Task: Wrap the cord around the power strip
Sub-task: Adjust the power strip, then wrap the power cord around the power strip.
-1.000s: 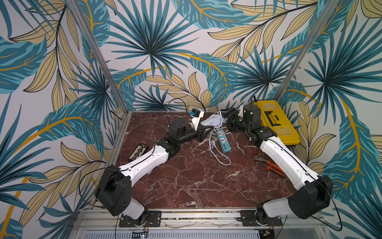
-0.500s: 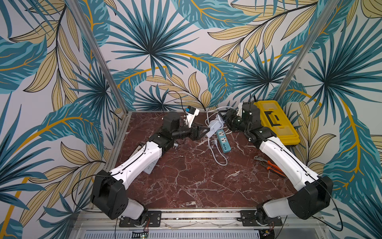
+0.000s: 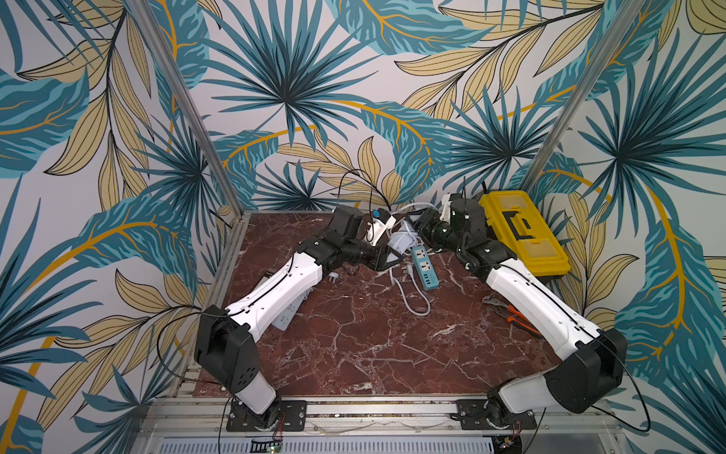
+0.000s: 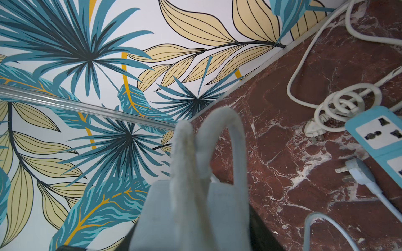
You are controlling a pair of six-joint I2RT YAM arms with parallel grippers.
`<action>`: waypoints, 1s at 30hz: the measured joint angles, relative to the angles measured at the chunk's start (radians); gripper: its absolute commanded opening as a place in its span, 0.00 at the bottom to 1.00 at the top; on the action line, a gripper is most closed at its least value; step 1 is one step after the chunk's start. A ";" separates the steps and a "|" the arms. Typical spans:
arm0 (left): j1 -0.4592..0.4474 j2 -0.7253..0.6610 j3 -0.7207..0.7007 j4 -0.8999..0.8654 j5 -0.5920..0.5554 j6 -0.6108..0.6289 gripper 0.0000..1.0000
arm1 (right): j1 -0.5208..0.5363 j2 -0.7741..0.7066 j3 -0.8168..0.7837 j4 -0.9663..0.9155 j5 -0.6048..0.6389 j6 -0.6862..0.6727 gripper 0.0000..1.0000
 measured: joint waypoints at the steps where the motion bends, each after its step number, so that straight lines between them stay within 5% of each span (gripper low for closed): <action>1: 0.000 0.003 0.005 -0.009 -0.014 -0.001 0.18 | 0.003 0.002 0.002 -0.003 0.014 0.000 0.37; 5: 0.002 0.009 0.021 -0.027 -0.020 -0.002 0.01 | 0.006 0.006 0.005 -0.002 0.021 -0.007 0.63; 7: 0.006 0.009 0.029 -0.036 -0.017 -0.016 0.00 | 0.006 0.005 0.006 -0.002 0.019 -0.040 0.80; 10: 0.029 0.010 0.039 -0.052 -0.022 -0.043 0.00 | 0.005 -0.018 0.004 -0.006 0.013 -0.135 0.90; 19: 0.068 0.008 0.100 -0.082 -0.040 -0.093 0.00 | -0.015 -0.281 -0.327 0.124 -0.053 -0.407 0.87; 24: 0.062 0.004 0.140 -0.079 -0.034 -0.107 0.00 | 0.089 -0.189 -0.517 0.234 -0.026 -0.537 0.87; 30: 0.045 0.001 0.143 -0.084 -0.035 -0.125 0.00 | 0.174 -0.012 -0.520 0.432 0.037 -0.630 0.85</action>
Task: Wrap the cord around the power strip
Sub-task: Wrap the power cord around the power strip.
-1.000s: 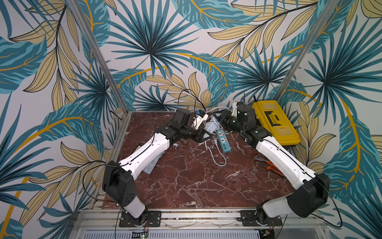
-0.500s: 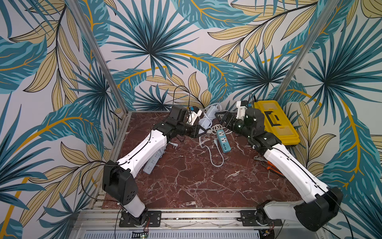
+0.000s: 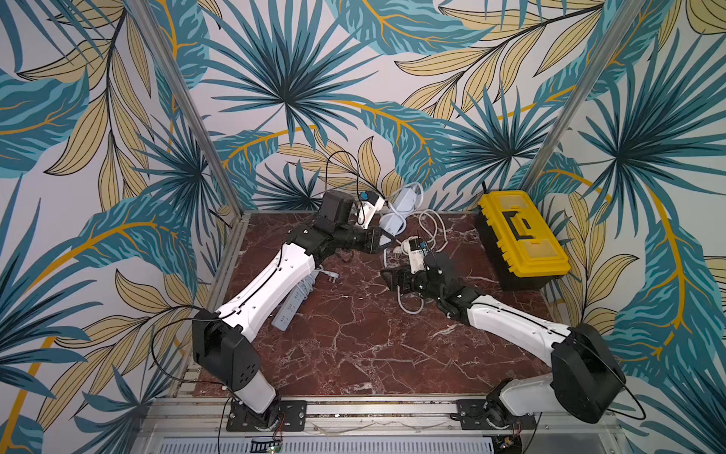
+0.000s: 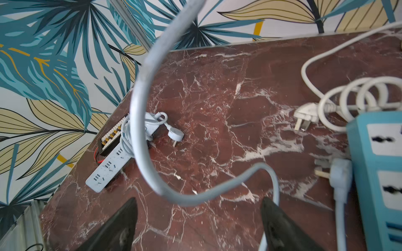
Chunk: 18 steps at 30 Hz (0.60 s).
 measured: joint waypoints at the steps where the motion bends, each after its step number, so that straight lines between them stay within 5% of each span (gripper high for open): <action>1: -0.002 0.000 0.003 -0.003 0.000 -0.002 0.00 | 0.008 0.039 0.025 0.026 0.013 -0.008 0.82; 3: -0.005 0.000 0.013 -0.006 0.000 -0.006 0.00 | 0.023 0.117 0.080 0.082 0.043 -0.025 0.66; 7: 0.002 -0.013 0.022 -0.006 -0.009 -0.017 0.00 | 0.038 0.222 0.146 0.155 0.164 -0.076 0.16; 12: 0.121 -0.099 0.019 -0.019 -0.021 -0.025 0.00 | 0.032 0.142 0.095 0.119 0.277 -0.224 0.01; 18: 0.278 -0.191 0.014 -0.018 -0.043 -0.006 0.00 | 0.054 -0.126 0.082 -0.080 0.280 -0.529 0.00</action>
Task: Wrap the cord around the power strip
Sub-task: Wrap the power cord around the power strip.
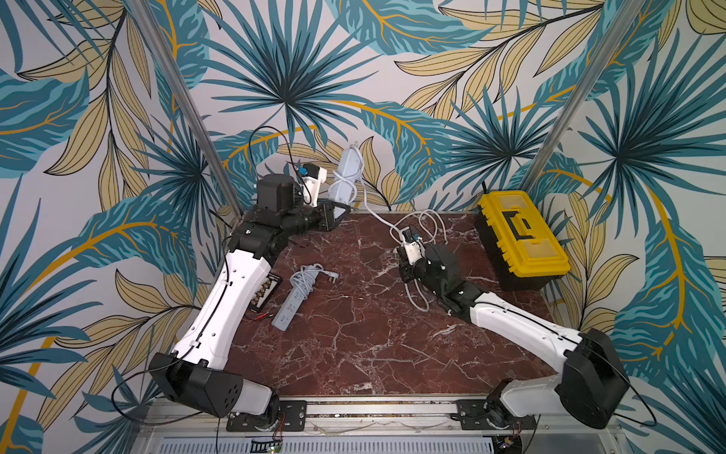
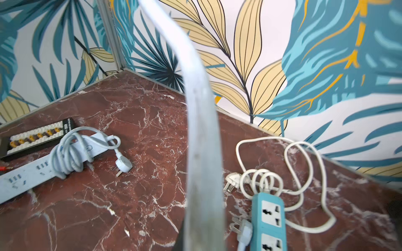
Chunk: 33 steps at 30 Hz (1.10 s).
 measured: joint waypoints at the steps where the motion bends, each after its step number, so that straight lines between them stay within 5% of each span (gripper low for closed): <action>1: 0.007 0.000 -0.002 0.000 -0.008 0.016 0.00 | 0.015 -0.037 0.001 -0.035 0.003 -0.063 0.00; 10: -0.046 0.111 -0.023 -0.065 -0.065 0.290 0.00 | 0.074 -0.153 0.258 -0.496 -0.085 -0.520 0.00; 20: -0.187 0.071 -0.264 -0.105 0.011 0.736 0.00 | -0.035 0.095 0.789 -0.910 -0.152 -0.742 0.00; 25: -0.257 0.032 -0.288 -0.122 0.073 0.844 0.00 | -0.127 0.271 0.996 -1.072 -0.249 -0.778 0.00; 30: -0.315 -0.001 -0.276 -0.107 0.192 0.855 0.00 | -0.254 0.419 1.114 -1.125 -0.441 -0.729 0.13; 33: -0.320 -0.005 -0.241 -0.105 0.249 0.832 0.00 | -0.301 0.461 1.071 -1.064 -0.555 -0.633 0.35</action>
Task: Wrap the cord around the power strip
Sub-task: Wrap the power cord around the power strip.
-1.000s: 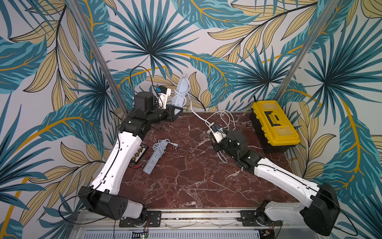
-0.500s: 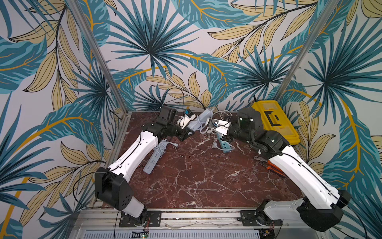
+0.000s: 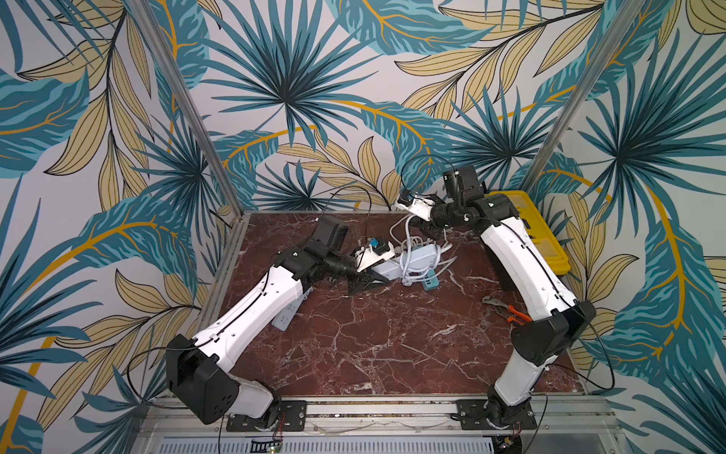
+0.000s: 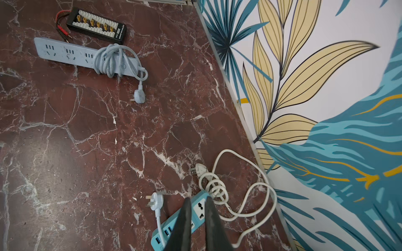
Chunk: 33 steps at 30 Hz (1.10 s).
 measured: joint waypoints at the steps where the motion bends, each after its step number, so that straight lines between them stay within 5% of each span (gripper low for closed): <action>1: -0.002 -0.001 0.013 -0.001 0.017 -0.011 0.00 | -0.016 0.000 -0.051 0.061 -0.043 0.054 0.42; 6: -0.011 -0.002 0.079 -0.011 0.035 -0.072 0.00 | -0.069 -0.062 -0.453 0.487 -0.178 0.354 0.62; 11: -0.011 0.000 0.133 -0.021 0.031 -0.153 0.00 | -0.068 -0.103 -0.739 0.855 -0.200 0.598 0.64; 17: -0.008 0.001 0.181 -0.014 -0.005 -0.239 0.00 | -0.068 -0.149 -0.872 1.071 -0.153 0.718 0.63; 24: 0.071 0.001 0.185 0.119 -0.060 -0.474 0.00 | -0.068 -0.209 -1.087 1.250 -0.059 0.808 0.08; 27: 0.113 0.002 0.185 0.144 -0.110 -0.547 0.00 | -0.063 -0.270 -1.149 1.249 -0.012 0.818 0.00; 33: 0.192 0.035 0.200 0.119 -0.254 -0.588 0.00 | -0.014 -0.525 -1.185 1.095 0.110 0.716 0.00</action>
